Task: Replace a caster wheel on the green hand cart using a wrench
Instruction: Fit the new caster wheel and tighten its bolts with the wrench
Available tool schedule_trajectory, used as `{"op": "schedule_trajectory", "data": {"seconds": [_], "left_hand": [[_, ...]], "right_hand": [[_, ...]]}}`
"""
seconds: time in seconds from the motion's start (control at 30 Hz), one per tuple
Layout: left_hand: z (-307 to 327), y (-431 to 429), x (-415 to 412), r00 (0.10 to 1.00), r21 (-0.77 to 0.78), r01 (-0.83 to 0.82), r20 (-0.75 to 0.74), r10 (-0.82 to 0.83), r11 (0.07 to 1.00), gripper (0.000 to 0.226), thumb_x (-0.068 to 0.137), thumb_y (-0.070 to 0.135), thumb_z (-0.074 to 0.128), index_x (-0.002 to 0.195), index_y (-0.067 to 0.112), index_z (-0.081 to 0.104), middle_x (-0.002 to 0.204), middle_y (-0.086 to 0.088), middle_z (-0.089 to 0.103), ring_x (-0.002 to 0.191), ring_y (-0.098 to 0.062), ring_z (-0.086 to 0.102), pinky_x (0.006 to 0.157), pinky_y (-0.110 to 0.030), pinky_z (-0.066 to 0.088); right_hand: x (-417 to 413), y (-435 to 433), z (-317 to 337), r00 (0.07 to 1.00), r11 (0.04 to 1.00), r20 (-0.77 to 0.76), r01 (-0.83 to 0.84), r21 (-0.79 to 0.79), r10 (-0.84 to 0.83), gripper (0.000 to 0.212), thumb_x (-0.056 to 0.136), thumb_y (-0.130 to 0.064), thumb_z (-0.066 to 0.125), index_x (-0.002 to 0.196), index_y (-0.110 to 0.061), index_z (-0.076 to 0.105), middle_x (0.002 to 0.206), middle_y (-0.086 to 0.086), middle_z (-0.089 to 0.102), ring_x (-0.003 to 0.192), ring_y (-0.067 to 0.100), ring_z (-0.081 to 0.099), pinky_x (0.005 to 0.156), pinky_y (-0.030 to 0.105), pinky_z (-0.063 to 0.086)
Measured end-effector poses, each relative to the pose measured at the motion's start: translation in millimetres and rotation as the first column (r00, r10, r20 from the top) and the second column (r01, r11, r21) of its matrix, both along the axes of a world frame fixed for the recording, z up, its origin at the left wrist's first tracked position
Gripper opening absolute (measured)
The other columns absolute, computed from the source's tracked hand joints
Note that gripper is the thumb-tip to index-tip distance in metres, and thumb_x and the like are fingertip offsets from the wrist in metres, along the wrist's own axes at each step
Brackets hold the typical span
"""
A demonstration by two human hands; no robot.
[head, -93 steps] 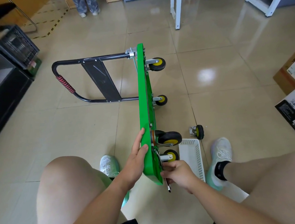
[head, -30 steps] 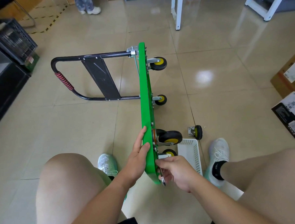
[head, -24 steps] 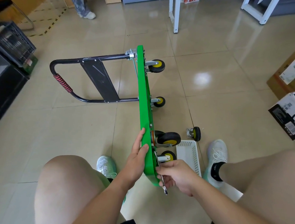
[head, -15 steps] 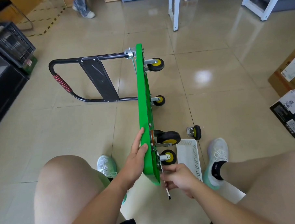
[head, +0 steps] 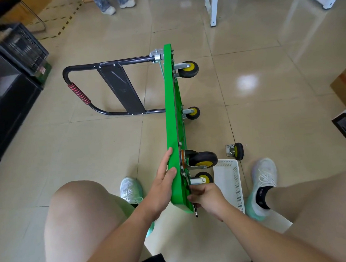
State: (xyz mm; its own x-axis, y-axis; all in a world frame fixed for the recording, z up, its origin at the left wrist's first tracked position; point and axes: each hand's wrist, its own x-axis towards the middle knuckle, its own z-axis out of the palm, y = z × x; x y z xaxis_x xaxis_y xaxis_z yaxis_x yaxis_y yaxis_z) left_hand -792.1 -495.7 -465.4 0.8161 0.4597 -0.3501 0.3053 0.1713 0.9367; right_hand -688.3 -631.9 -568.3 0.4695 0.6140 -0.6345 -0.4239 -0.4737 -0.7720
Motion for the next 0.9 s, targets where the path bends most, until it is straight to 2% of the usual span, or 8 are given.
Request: {"op": "schedule_trajectory", "data": {"seconds": [0.1,0.17,0.27,0.37,0.53,0.7,0.8,0.9], "left_hand": [[0,0,0,1.000,0.002,-0.004,0.000,0.004,1.000,0.050,0.107,0.041,0.042,0.144,0.073,0.033,0.160,0.022,0.042,0.143,-0.009,0.049,0.123,-0.047,0.037],[0,0,1,1.000,0.004,-0.006,0.002,0.006,1.000,0.050,0.109,0.038,0.041,0.144,0.073,0.033,0.158,0.022,0.044,0.140,-0.008,0.052,0.122,-0.047,0.039],[0,-1,1,1.000,0.027,-0.010,0.000,0.010,1.000,0.051,0.111,0.036,0.040,0.143,0.074,0.033,0.160,0.020,0.042,0.143,-0.009,0.049,0.123,-0.046,0.036],[1,-1,2,1.000,0.044,-0.009,0.000,0.009,0.999,0.050,0.106,0.042,0.042,0.142,0.076,0.034,0.162,0.019,0.040,0.146,-0.009,0.045,0.125,-0.045,0.033],[1,-1,0,1.000,0.047,-0.007,0.009,0.006,0.999,0.051,0.102,0.046,0.042,0.142,0.076,0.032,0.162,0.019,0.040,0.145,-0.010,0.046,0.124,-0.046,0.034],[1,-1,1,1.000,0.016,-0.011,0.007,0.011,1.000,0.050,0.105,0.043,0.042,0.142,0.076,0.033,0.162,0.013,0.042,0.144,-0.019,0.050,0.122,-0.049,0.037],[2,-2,2,1.000,0.007,-0.018,0.007,0.018,1.000,0.052,0.099,0.046,0.044,0.142,0.075,0.034,0.160,0.012,0.046,0.141,-0.018,0.053,0.120,-0.050,0.039],[0,-2,2,1.000,0.015,-0.019,0.008,0.019,1.000,0.051,0.106,0.040,0.042,0.143,0.074,0.034,0.159,0.017,0.046,0.141,-0.014,0.052,0.121,-0.049,0.039]], "right_hand": [[-3,-2,11,0.999,0.999,-0.003,-0.037,0.013,0.037,0.038,0.084,-0.004,0.079,0.121,-0.009,0.073,0.098,0.007,0.079,0.091,0.027,0.076,0.090,0.047,0.060],[-5,-4,25,0.998,0.998,-0.026,-0.061,0.017,0.061,0.029,0.085,-0.006,0.078,0.114,-0.011,0.076,0.090,0.012,0.079,0.075,0.027,0.076,0.073,0.040,0.064],[-7,-3,52,0.980,0.997,-0.197,0.032,0.069,-0.017,0.024,0.088,-0.006,0.076,0.110,0.002,0.072,0.078,0.016,0.076,0.056,0.023,0.071,0.051,0.029,0.057],[-2,2,77,0.929,0.989,-0.356,0.134,0.060,-0.104,0.015,0.090,-0.008,0.072,0.097,0.005,0.071,0.069,0.010,0.073,0.050,0.016,0.067,0.043,0.022,0.050],[2,-6,87,0.938,0.999,-0.345,0.038,0.031,-0.025,0.018,0.091,-0.010,0.072,0.101,0.004,0.068,0.069,0.009,0.067,0.054,0.017,0.063,0.045,0.022,0.050],[-7,-28,65,0.956,1.000,-0.294,-0.014,-0.019,0.007,0.021,0.085,-0.006,0.079,0.105,-0.001,0.073,0.085,0.017,0.074,0.064,0.028,0.071,0.055,0.033,0.058],[-8,-32,49,0.982,0.998,-0.190,-0.017,-0.057,0.006,0.028,0.085,-0.005,0.078,0.113,-0.009,0.073,0.089,0.013,0.079,0.068,0.026,0.075,0.061,0.035,0.060],[-8,-27,37,0.996,0.997,-0.085,-0.025,-0.076,0.019,0.036,0.085,-0.006,0.078,0.120,-0.012,0.073,0.090,0.007,0.080,0.072,0.026,0.076,0.064,0.034,0.061]]}}
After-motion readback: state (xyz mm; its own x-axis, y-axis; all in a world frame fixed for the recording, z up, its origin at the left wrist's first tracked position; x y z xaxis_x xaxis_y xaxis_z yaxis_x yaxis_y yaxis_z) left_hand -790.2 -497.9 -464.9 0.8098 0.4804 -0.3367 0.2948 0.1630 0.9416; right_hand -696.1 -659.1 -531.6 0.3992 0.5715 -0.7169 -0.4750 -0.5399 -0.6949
